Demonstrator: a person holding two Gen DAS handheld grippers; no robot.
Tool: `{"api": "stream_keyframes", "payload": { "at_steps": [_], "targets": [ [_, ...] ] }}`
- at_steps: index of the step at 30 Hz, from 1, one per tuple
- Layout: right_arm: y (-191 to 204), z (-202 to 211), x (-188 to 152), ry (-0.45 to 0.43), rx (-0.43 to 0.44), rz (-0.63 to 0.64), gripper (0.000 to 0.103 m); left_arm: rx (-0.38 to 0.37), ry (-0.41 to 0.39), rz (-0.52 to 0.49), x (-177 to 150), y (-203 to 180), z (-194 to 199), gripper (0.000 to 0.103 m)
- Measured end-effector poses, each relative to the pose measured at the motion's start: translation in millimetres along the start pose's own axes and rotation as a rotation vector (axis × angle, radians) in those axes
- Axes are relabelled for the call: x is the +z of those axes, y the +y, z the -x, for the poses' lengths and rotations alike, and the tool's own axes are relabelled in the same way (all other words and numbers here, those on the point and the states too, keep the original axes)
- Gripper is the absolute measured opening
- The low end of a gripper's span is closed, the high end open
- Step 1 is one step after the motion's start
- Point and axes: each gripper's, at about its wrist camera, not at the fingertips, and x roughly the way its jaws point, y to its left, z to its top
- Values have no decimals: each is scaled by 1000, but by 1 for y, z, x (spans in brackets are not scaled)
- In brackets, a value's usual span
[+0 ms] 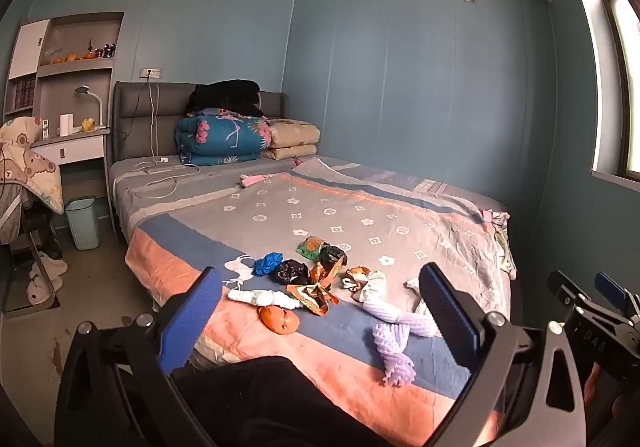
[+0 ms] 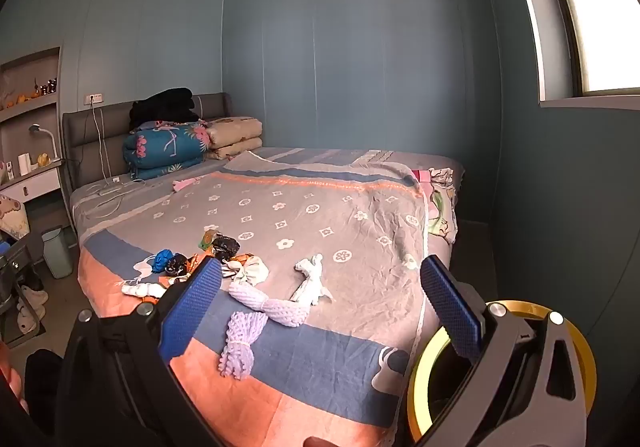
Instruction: Collect trash
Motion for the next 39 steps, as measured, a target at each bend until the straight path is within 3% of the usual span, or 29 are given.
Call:
{"api": "stream_keyframes", "payload": {
  "at_steps": [39],
  "targets": [
    [0, -11, -14, 21, 2, 2, 96, 1, 21, 2, -9, -1, -4, 95]
  ]
}}
